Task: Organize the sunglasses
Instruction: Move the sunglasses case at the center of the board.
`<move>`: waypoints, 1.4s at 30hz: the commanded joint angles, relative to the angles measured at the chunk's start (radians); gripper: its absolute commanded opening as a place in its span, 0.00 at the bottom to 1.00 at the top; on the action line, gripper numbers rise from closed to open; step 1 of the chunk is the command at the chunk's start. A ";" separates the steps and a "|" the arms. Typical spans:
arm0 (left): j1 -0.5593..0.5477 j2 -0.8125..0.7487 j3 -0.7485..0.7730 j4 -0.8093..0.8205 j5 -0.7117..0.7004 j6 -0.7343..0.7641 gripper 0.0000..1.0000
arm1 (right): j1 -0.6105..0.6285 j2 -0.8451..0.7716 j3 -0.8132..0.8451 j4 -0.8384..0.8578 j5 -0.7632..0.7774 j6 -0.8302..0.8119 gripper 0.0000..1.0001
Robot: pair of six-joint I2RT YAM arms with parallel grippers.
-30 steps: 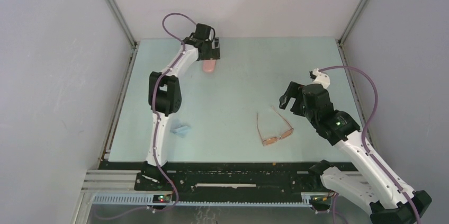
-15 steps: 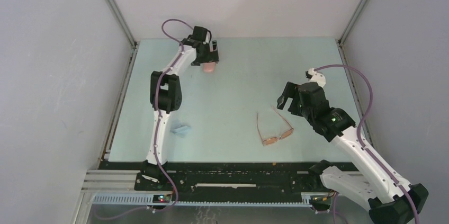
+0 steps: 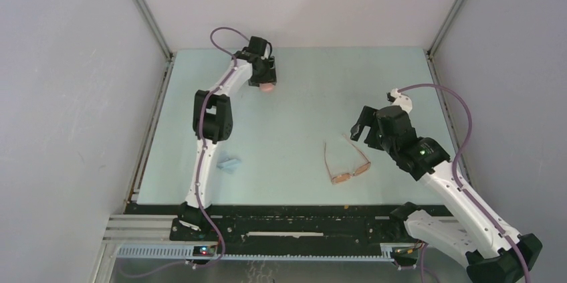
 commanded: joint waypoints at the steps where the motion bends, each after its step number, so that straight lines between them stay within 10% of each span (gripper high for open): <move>1: 0.001 -0.082 -0.022 0.007 0.042 0.008 0.58 | 0.010 -0.040 0.012 -0.023 0.020 0.037 0.98; 20: -0.326 -0.813 -1.109 0.231 -0.118 -0.255 0.54 | 0.036 -0.046 -0.039 0.000 -0.052 0.086 0.97; 28: -0.540 -0.841 -1.190 0.309 -0.160 -0.429 0.61 | 0.051 -0.049 -0.059 -0.005 -0.016 0.151 0.98; 35: -0.564 -0.873 -1.124 0.266 -0.139 -0.455 0.99 | 0.136 -0.112 -0.090 0.010 0.148 0.122 1.00; 42: -0.546 -1.161 -1.134 0.204 -0.186 -0.399 1.00 | 0.167 -0.007 -0.037 -0.029 0.037 0.117 1.00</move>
